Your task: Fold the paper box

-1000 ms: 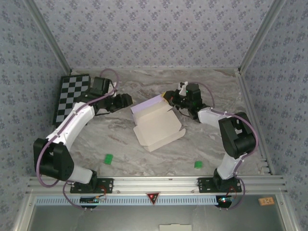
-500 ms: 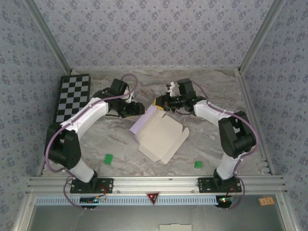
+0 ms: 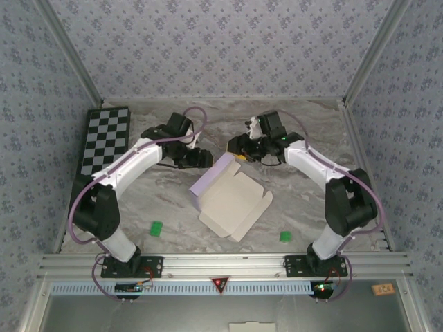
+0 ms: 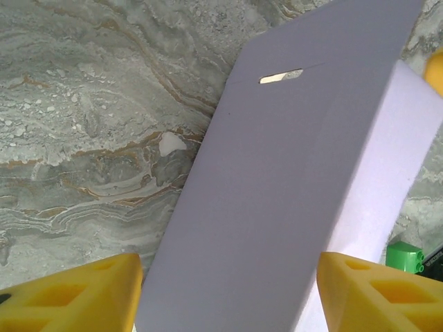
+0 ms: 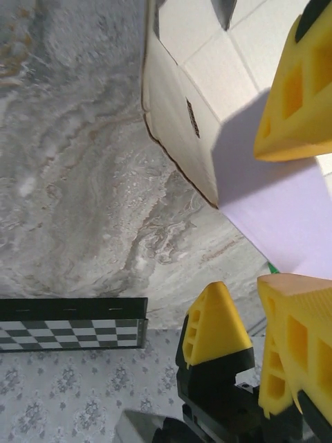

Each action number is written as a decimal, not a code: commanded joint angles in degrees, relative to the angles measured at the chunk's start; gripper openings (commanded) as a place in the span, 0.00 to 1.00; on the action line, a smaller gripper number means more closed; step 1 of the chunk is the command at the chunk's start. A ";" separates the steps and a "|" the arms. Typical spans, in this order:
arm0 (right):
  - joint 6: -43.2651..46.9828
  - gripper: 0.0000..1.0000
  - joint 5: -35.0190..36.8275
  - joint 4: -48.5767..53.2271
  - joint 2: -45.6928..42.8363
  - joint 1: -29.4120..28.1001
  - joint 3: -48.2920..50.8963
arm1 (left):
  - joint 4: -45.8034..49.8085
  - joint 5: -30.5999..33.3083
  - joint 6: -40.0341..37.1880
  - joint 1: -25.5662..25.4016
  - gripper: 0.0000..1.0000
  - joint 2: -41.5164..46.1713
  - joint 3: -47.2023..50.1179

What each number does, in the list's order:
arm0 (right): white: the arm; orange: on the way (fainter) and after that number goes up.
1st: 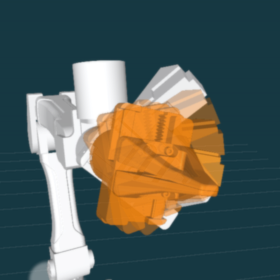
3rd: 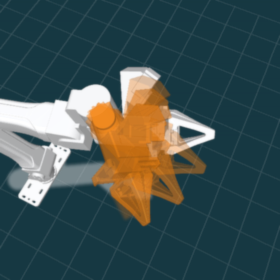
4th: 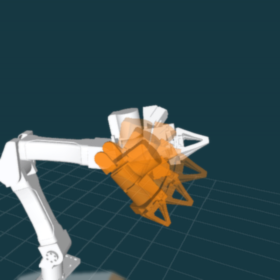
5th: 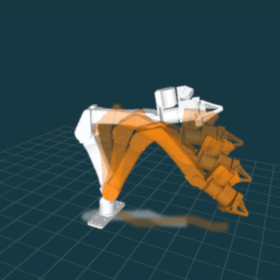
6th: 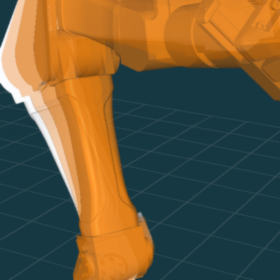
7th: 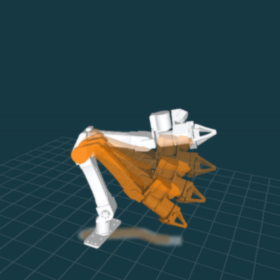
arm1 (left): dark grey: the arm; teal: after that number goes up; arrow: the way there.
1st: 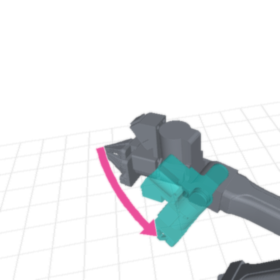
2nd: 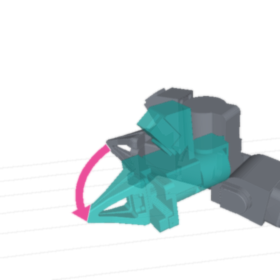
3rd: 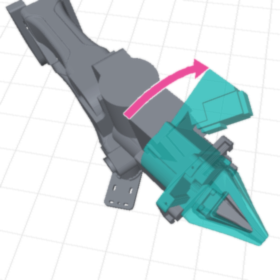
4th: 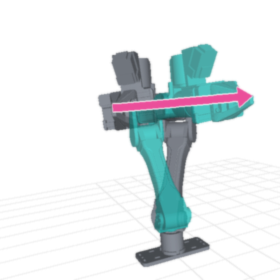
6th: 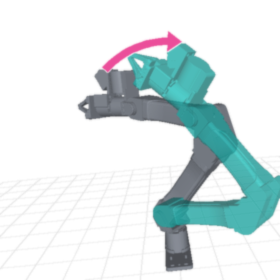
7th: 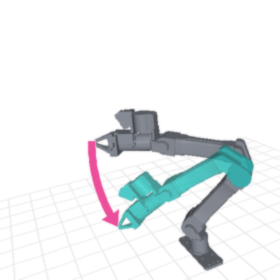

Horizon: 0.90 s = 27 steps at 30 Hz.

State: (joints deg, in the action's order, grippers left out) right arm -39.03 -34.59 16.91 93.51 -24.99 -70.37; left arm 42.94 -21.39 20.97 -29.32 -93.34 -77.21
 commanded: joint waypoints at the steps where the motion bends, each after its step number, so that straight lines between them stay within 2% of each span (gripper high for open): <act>1: 1.95 0.48 5.88 3.20 -4.55 0.94 1.24 | 2.40 0.68 -2.45 -1.64 0.71 -0.26 -3.64; 8: -2.13 0.49 10.77 -1.40 -11.22 3.97 10.86 | 6.85 4.47 -6.91 -6.64 0.81 -4.42 -9.86; 10: -3.12 0.49 11.11 -2.91 -12.05 4.21 13.02 | 8.36 6.84 -7.58 -7.64 0.82 -6.10 -11.62; 11: -3.56 0.49 11.21 -3.80 -12.21 4.17 14.04 | 8.75 7.88 -7.95 -8.11 0.88 -6.70 -12.25; 12: -4.07 0.49 11.08 -4.75 -12.32 4.01 14.91 | 8.99 8.31 -8.55 -8.53 0.90 -7.25 -12.62; 14: -5.75 0.49 10.52 -7.87 -12.08 3.68 17.23 | 9.76 9.44 -9.43 -9.38 0.91 -8.78 -13.61; 20: -10.59 0.49 10.61 -18.66 -9.04 1.70 22.51 | 9.72 15.05 -9.02 -9.72 0.84 -10.31 -13.43; 27: -11.86 0.48 11.24 -25.48 -1.90 -0.30 21.94 | 8.95 15.48 -8.85 -9.65 0.69 -9.93 -12.29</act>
State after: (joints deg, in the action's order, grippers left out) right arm -49.25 -24.69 -3.88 89.41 -25.06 -48.34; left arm 50.85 -7.38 12.62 -39.00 -103.61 -89.36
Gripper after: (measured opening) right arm 0.478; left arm 0.696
